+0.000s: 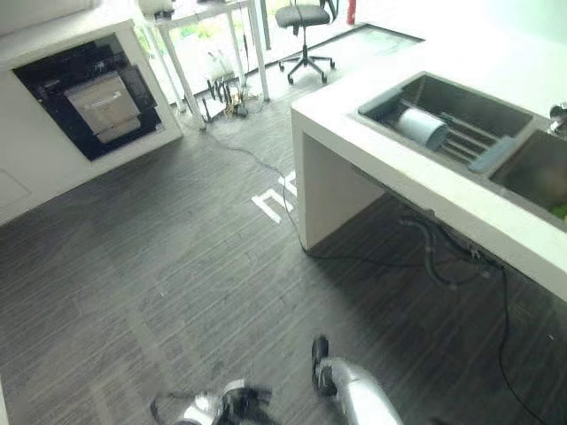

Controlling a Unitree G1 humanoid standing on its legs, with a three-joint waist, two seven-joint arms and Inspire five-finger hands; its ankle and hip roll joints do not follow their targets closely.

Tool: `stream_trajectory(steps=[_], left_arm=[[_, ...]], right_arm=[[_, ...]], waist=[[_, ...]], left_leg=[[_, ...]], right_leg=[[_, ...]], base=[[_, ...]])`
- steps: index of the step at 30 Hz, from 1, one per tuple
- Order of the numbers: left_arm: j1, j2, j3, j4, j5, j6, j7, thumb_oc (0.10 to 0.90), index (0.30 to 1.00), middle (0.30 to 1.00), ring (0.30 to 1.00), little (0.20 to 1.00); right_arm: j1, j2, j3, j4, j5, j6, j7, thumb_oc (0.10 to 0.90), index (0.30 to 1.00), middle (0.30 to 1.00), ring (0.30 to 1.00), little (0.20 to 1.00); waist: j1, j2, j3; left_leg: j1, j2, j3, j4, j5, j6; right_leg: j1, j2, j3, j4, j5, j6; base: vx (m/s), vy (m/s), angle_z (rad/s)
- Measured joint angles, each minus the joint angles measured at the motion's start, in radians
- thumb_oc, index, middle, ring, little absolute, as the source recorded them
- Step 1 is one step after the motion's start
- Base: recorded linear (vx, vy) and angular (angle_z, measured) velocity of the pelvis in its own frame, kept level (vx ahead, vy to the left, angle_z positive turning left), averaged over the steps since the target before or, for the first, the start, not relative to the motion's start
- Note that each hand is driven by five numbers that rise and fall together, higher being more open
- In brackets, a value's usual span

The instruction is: Place the dishes in the dishwasher.

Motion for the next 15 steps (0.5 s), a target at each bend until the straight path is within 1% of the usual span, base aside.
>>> stream_trajectory(steps=[1, 2, 3, 4, 5, 6, 7, 8, 9, 10, 11, 12, 13, 14, 15], left_arm=[[0.006, 0.002, 0.052, 0.001, -0.032, 0.012, 0.009, 0.8, 0.9, 0.9, 0.9, 0.9], [0.021, 0.0, 0.126, -0.003, -0.069, 0.019, 0.04, 0.8, 0.9, 0.9, 0.9, 0.9], [0.037, 0.002, 0.127, -0.001, -0.066, 0.02, 0.048, 0.8, 0.9, 0.9, 0.9, 0.9], [0.036, -0.003, 0.206, 0.011, -0.073, 0.014, 0.052, 0.8, 0.9, 0.9, 0.9, 0.9], [0.029, 0.002, 0.251, -0.005, -0.108, 0.01, 0.034, 0.8, 0.9, 0.9, 0.9, 0.9], [0.016, 0.012, 0.262, -0.04, -0.116, -0.004, 0.012, 0.8, 0.9, 0.9, 0.9, 0.9], [0.014, 0.022, 0.259, -0.062, -0.128, -0.011, 0.008, 0.8, 0.9, 0.9, 0.9, 0.9], [0.021, 0.033, 0.241, -0.063, -0.129, -0.016, 0.018, 0.8, 0.9, 0.9, 0.9, 0.9], [0.019, 0.035, 0.214, -0.063, -0.131, -0.024, 0.023, 0.8, 0.9, 0.9, 0.9, 0.9], [-0.016, 0.013, 0.225, -0.054, -0.144, -0.024, 0.018, 0.8, 0.9, 0.9, 0.9, 0.9], [-0.031, 0.004, 0.227, -0.051, -0.145, -0.026, 0.019, 0.8, 0.9, 0.9, 0.9, 0.9], [-0.031, 0.009, 0.224, -0.05, -0.145, -0.027, 0.02, 0.8, 0.9, 0.9, 0.9, 0.9], [-0.016, 0.01, 0.227, -0.051, -0.145, -0.029, 0.024, 0.8, 0.9, 0.9, 0.9, 0.9], [-0.014, 0.014, 0.233, -0.051, -0.145, -0.029, 0.029, 0.8, 0.9, 0.9, 0.9, 0.9], [-0.011, 0.018, 0.231, -0.051, -0.145, -0.029, 0.032, 0.8, 0.9, 0.9, 0.9, 0.9]], right_arm=[[-0.005, 0.011, -0.005, -0.002, 0.0, 0.006, 0.001, 0.8, 0.9, 0.9, 0.9, 0.9], [-0.014, 0.025, -0.006, -0.007, 0.0, 0.01, 0.009, 0.8, 0.9, 0.9, 0.9, 0.9], [-0.024, 0.032, -0.003, -0.018, -0.001, 0.0, 0.01, 0.8, 0.9, 0.9, 0.9, 0.9], [-0.095, 0.042, -0.006, 0.003, -0.003, -0.01, 0.009, 0.8, 0.9, 0.9, 0.9, 0.9], [-0.12, 0.042, -0.007, 0.024, -0.003, -0.01, 0.007, 0.8, 0.9, 0.9, 0.9, 0.9], [-0.137, 0.045, -0.006, 0.038, -0.003, -0.003, 0.006, 0.8, 0.9, 0.9, 0.9, 0.9], [-0.137, 0.048, 0.001, 0.036, -0.004, 0.005, 0.011, 0.8, 0.9, 0.9, 0.9, 0.9], [-0.137, 0.046, 0.03, 0.028, -0.014, 0.003, 0.009, 0.8, 0.9, 0.9, 0.9, 0.9], [-0.162, 0.036, 0.053, 0.02, -0.034, 0.007, 0.006, 0.8, 0.9, 0.9, 0.9, 0.9], [-0.175, 0.004, 0.064, 0.023, -0.035, 0.014, -0.01, 0.8, 0.9, 0.9, 0.9, 0.9], [-0.137, -0.015, 0.063, 0.042, -0.035, 0.037, -0.026, 0.8, 0.9, 0.9, 0.9, 0.9], [-0.101, -0.026, 0.061, 0.043, -0.035, 0.043, -0.032, 0.8, 0.9, 0.9, 0.9, 0.9], [-0.087, -0.035, 0.061, 0.046, -0.035, 0.045, -0.034, 0.8, 0.9, 0.9, 0.9, 0.9], [-0.084, -0.035, 0.06, 0.044, -0.035, 0.042, -0.037, 0.8, 0.9, 0.9, 0.9, 0.9], [-0.073, -0.031, 0.058, 0.047, -0.035, 0.043, -0.034, 0.8, 0.9, 0.9, 0.9, 0.9]], waist=[[0.015, 0.002, -0.002], [0.053, -0.01, -0.011], [0.065, -0.024, -0.019], [0.095, -0.044, -0.015], [0.132, -0.052, -0.011], [0.172, -0.068, 0.001], [0.18, -0.077, 0.006], [0.166, -0.084, 0.006], [0.169, -0.079, 0.009], [0.169, -0.037, 0.039], [0.17, -0.025, 0.053], [0.164, -0.022, 0.052], [0.167, -0.006, 0.043], [0.159, -0.021, 0.051], [0.14, -0.034, 0.051]], left_leg=[[-0.007, 0.04, 0.014, -0.019, 0.034, -0.046], [-0.014, 0.052, 0.026, 0.063, 0.133, -0.126], [-0.037, 0.048, 0.029, 0.124, 0.169, -0.132], [-0.263, 0.054, 0.027, 0.474, 0.337, -0.131], [-0.389, 0.054, 0.02, 0.553, 0.299, -0.075], [-0.464, 0.061, 0.021, 0.513, 0.264, -0.021], [-0.504, 0.078, 0.015, 0.374, 0.249, -0.007], [-0.508, 0.099, -0.021, 0.113, 0.251, -0.01], [-0.509, 0.104, -0.092, -0.118, 0.269, -0.035], [-0.572, 0.138, -0.233, -0.213, 0.307, -0.066], [-0.593, 0.15, -0.25, -0.199, 0.334, -0.095], [-0.58, 0.168, -0.18, -0.162, 0.327, -0.077], [-0.539, 0.182, -0.165, -0.17, 0.308, -0.062], [-0.516, 0.156, -0.152, -0.192, 0.392, -0.036], [-0.497, 0.134, -0.138, -0.196, 0.434, 0.007]], right_leg=[[0.032, 0.003, 0.007, -0.003, -0.029, -0.003], [0.099, 0.007, 0.046, -0.017, -0.063, 0.013], [0.127, 0.004, 0.061, -0.027, -0.081, 0.025], [0.154, 0.0, 0.121, -0.039, -0.098, 0.03], [0.168, 0.0, 0.148, -0.054, -0.099, 0.029], [0.194, -0.008, 0.175, -0.073, -0.099, 0.033], [0.229, -0.014, 0.196, -0.077, -0.113, 0.058], [0.258, -0.017, 0.252, -0.043, -0.174, 0.09], [0.245, -0.006, 0.315, -0.026, -0.191, 0.098], [0.246, 0.03, 0.386, -0.014, -0.199, 0.107], [0.267, 0.029, 0.424, 0.032, -0.244, 0.123], [0.267, 0.023, 0.452, 0.066, -0.293, 0.142], [0.258, 0.025, 0.457, 0.11, -0.322, 0.167], [0.235, -0.006, 0.403, 0.168, -0.346, 0.196], [0.239, -0.045, 0.352, 0.168, -0.355, 0.221]], base=[[0.43, -0.205, 0.34], [0.4, -0.203, 0.02], [0.48, -0.196, -0.26], [0.27, -0.068, -0.39], [0.26, 0.023, -0.6], [0.28, 0.169, -0.72], [0.42, 0.31, -0.96], [0.39, 0.323, -1.33], [0.39, 0.329, -1.89], [0.42, 0.422, -1.98], [0.39, 0.408, -1.78], [0.32, 0.344, -1.49], [0.22, 0.166, -1.42], [0.25, 0.167, -1.48], [0.22, 0.149, -1.27]])
